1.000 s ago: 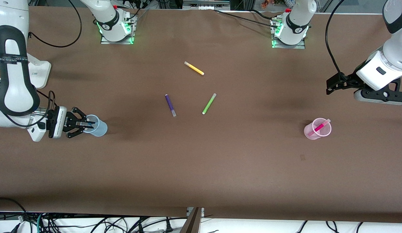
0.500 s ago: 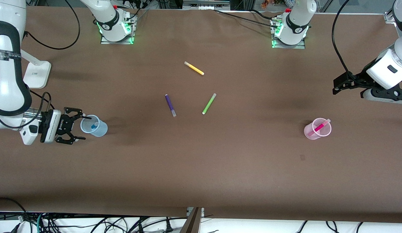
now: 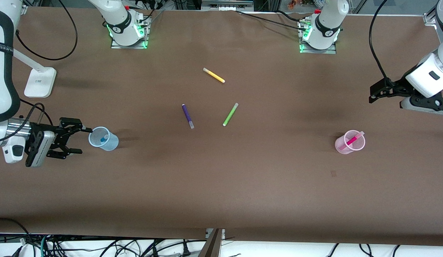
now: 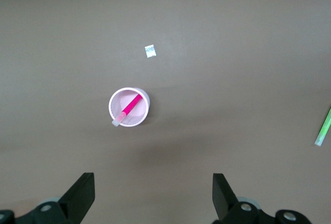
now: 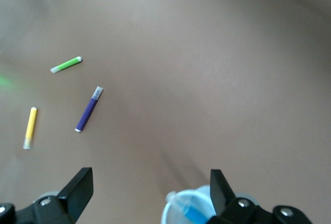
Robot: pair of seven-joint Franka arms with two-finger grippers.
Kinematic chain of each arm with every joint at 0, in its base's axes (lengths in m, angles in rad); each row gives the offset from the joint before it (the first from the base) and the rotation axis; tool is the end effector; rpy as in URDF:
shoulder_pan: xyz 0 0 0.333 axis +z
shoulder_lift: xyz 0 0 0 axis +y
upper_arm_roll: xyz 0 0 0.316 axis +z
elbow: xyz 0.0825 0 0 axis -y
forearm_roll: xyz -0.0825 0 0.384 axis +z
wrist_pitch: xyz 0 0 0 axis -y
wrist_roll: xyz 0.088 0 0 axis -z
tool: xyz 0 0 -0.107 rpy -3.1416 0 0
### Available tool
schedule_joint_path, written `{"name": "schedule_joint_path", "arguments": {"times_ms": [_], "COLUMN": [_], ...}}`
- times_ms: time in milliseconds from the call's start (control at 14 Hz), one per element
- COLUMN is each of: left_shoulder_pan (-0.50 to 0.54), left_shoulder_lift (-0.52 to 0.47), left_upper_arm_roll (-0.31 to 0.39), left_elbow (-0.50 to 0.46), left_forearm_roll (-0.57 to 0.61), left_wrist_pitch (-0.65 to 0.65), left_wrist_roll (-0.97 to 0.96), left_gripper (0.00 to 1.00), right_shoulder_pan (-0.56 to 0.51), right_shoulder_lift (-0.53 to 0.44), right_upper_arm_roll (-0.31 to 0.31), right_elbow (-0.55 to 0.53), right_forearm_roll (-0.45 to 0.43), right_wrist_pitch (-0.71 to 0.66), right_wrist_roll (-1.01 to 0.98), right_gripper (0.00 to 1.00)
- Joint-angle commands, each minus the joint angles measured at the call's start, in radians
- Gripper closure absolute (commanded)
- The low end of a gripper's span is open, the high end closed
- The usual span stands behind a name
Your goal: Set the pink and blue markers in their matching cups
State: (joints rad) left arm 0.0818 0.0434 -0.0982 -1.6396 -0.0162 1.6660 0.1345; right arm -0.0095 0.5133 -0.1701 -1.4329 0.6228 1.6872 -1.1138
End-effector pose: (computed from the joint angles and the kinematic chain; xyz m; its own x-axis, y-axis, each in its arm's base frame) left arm 0.5730 -0.0099 0.5758 0.9888 -0.1488 -0.0139 -0.1484 -0.9887 0.0224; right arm 0.6796 -0.0462 0.3939 0.7195 0.6218 0.3095 0.6873 -0.5732 -0.4462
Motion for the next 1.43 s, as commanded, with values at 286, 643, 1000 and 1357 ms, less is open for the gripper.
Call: {"name": "schedule_joint_path", "arguments": {"times_ms": [286,643,1000,1357], "left_shoulder_pan": [-0.033,-0.103,-0.103,-0.103], "left_shoulder_lift": [-0.013,-0.016,-0.014,-0.010], "left_upper_arm_roll": [0.040,0.117,0.117,0.117], "left_elbow": [0.007,0.006,0.006,0.009], "left_forearm_roll": [-0.025,-0.018,-0.027,-0.030], "left_wrist_pitch": [-0.034,-0.035,-0.028,-0.019], "left_wrist_roll": [0.046,0.050,0.050,0.048], "left_gripper": [0.00,0.00,0.00,0.00], "right_shoulder_pan": [0.106,0.129,0.122,0.073], "right_shoulder_lift": [-0.033,-0.122,-0.324,-0.484], "right_upper_arm_roll": [0.006,0.070,0.119,0.119], "right_elbow": [0.141,0.128,-0.059,-0.161], "right_forearm_roll": [-0.260,-0.427,-0.546,-0.623], "right_wrist_pitch": [-0.167,-0.248,-0.265,-0.264], "right_wrist_roll": [0.541,0.946,1.155,1.140], "right_gripper": [0.00,0.00,0.00,0.00]}}
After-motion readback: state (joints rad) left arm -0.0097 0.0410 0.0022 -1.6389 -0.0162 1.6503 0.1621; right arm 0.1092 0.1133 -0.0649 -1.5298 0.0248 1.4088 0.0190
